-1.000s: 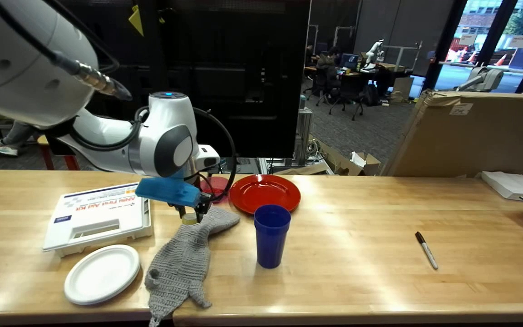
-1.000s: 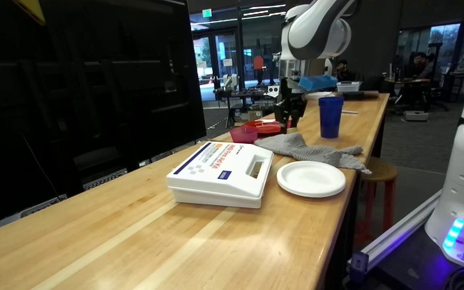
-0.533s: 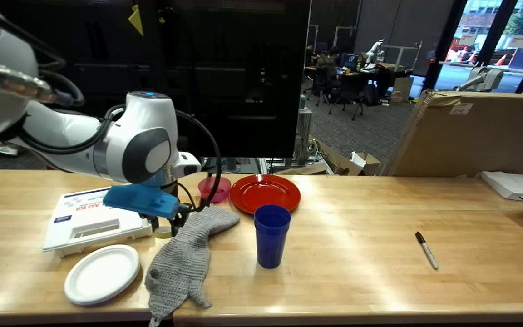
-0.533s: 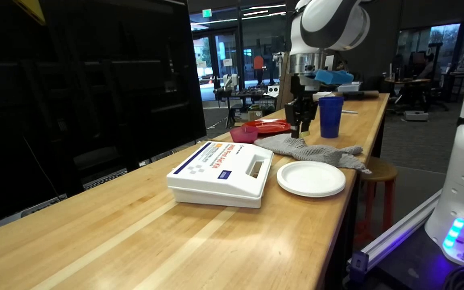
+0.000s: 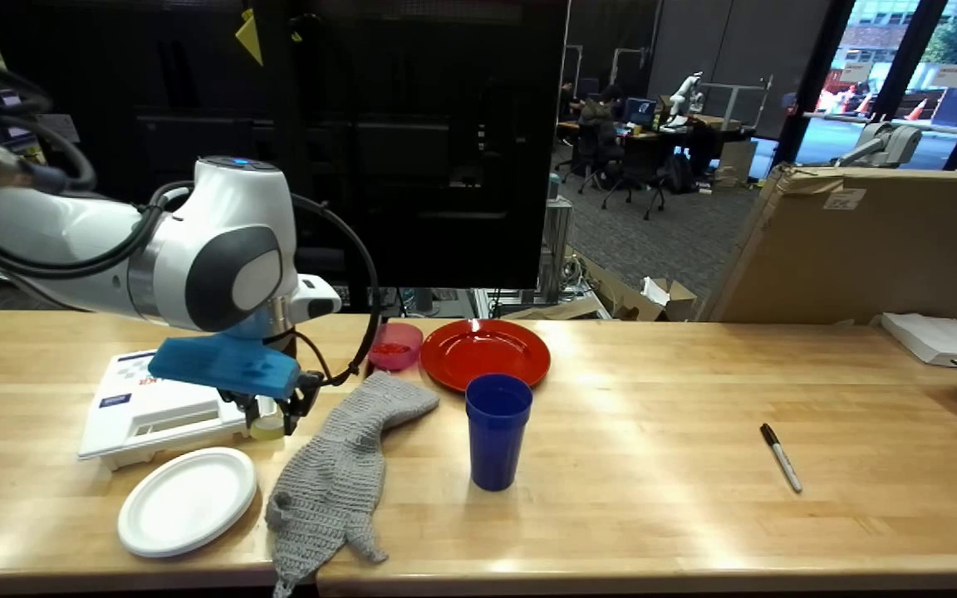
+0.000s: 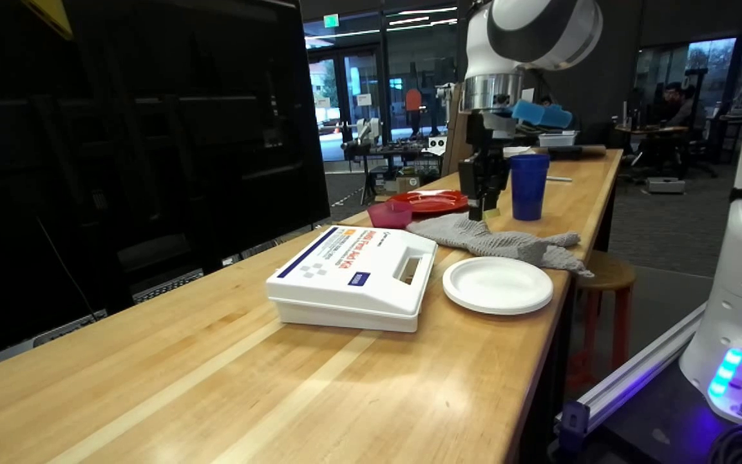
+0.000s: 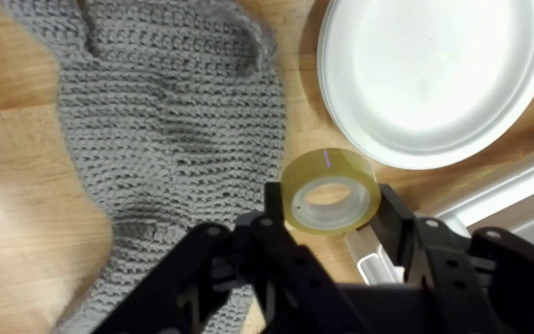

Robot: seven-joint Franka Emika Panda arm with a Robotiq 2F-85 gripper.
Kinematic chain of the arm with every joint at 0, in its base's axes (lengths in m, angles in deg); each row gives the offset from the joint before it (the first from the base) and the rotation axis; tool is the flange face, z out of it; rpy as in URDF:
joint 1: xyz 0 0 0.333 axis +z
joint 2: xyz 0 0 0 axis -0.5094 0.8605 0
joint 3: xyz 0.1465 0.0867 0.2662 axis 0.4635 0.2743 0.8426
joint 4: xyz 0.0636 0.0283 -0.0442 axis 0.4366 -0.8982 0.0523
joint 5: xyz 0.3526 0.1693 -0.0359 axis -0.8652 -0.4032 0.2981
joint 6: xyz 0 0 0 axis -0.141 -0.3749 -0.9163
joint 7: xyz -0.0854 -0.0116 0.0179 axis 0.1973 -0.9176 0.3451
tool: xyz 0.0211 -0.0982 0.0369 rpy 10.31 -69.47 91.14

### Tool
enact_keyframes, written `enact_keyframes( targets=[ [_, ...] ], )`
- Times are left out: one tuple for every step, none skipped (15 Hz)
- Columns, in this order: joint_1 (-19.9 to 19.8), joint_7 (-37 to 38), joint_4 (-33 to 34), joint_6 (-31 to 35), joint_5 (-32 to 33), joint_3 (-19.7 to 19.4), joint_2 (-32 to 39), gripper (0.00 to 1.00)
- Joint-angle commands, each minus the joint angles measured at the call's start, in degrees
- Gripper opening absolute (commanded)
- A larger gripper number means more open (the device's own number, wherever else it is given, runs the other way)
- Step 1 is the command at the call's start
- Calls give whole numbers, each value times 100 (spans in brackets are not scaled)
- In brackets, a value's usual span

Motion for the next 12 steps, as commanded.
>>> enact_keyframes(
  targets=[
    [81,-86,-86,-29,-204,47,-251,25],
    [114,-91,-56,-54,-244,59,-214,25],
    [153,-86,-11,-95,-290,75,-176,25],
    [219,-117,-12,-119,-384,72,-158,25],
    [302,-133,-7,-198,-489,82,-156,25],
    [382,-170,-1,-306,-607,79,-160,25],
    [449,-184,1,-418,-728,84,-144,25],
    [489,-162,-4,-541,-821,105,-150,25],
    [543,-197,8,-704,-964,77,-130,25],
    [555,-165,7,-885,-1067,81,-117,25],
    [559,-156,7,-1082,-1189,66,-96,25],
    [539,-143,6,-1249,-1268,76,-75,25]
  ],
)
